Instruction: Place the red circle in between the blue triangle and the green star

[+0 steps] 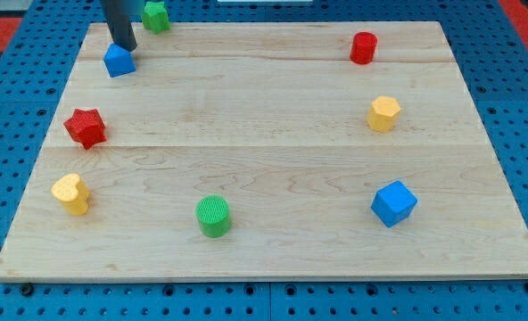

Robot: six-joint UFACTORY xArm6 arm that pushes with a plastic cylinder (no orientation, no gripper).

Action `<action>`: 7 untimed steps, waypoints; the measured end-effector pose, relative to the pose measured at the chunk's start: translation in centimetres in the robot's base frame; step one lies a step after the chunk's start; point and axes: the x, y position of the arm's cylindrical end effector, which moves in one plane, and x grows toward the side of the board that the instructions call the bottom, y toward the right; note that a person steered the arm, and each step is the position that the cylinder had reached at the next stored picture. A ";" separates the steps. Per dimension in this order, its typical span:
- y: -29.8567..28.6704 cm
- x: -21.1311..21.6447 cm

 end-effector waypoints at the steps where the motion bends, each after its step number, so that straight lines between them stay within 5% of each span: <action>1: 0.0 1.0; 2: 0.0 4.6; 4: 2.6 2.8; 6: 12.5 -0.1; 7: 22.1 -0.4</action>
